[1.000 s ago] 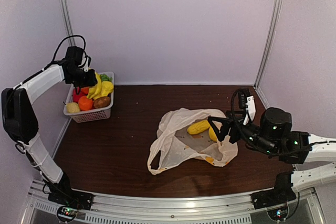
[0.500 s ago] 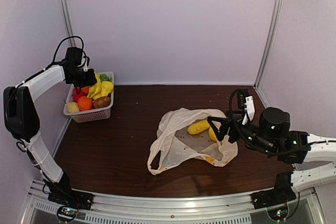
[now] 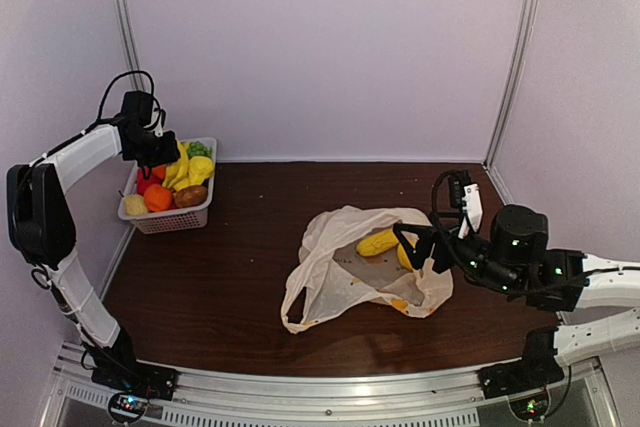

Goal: Untie the knot of the plastic bag and take out the fruit
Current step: Place the fake fruit in the bin.

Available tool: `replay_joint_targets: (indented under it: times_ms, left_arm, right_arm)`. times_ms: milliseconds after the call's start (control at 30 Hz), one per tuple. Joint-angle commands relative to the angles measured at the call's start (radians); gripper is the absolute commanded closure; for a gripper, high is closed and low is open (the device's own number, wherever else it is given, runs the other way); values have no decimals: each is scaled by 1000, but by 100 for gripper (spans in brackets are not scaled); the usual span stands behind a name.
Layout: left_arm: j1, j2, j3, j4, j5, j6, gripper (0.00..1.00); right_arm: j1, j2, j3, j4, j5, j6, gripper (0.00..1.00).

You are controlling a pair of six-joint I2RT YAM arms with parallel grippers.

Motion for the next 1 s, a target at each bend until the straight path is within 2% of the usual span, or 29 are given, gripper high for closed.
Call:
replay_joint_targets:
  times_ms: [0, 233, 700, 967]
  left_arm:
    - [15, 25, 13, 14, -11, -4, 62]
    - [15, 25, 15, 15, -4, -5, 51]
    - [15, -14, 21, 14, 21, -1, 41]
    - [15, -55, 20, -7, -21, 11, 31]
  right_arm:
    - [-8, 7, -9, -4, 6, 8, 0]
    - [-9, -1, -15, -4, 5, 13, 0]
    - [-11, -15, -24, -1, -1, 21, 0]
    - [-11, -20, -26, 0, -6, 24, 0]
